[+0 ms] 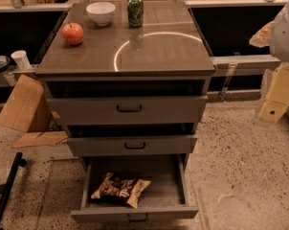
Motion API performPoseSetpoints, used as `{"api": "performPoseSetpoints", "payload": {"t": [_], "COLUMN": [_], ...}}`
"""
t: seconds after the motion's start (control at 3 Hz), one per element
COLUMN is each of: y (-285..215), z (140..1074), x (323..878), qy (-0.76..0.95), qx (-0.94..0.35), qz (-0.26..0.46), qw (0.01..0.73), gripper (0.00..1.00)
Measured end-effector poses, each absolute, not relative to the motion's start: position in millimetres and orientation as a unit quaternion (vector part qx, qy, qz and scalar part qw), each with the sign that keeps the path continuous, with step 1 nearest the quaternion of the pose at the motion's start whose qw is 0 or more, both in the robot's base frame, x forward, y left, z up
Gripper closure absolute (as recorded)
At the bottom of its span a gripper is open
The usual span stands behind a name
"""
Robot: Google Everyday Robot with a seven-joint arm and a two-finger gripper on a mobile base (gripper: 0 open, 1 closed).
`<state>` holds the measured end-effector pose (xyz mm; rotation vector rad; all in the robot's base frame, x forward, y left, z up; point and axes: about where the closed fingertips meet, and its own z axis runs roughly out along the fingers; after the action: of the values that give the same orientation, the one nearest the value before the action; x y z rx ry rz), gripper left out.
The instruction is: Pick brown chip bag from bottom drawer and place on counter
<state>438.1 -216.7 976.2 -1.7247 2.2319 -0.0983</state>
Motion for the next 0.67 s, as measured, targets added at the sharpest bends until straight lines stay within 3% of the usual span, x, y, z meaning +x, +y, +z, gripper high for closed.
{"api": "performPoseSetpoints", "payload": {"t": [0.67], "y": [-200], "z": [963], "x": [440], "qy": [0.771], "qx": [-0.617], "qz": [-0.018], "qw": [0.158], "gripper": [0.0]}}
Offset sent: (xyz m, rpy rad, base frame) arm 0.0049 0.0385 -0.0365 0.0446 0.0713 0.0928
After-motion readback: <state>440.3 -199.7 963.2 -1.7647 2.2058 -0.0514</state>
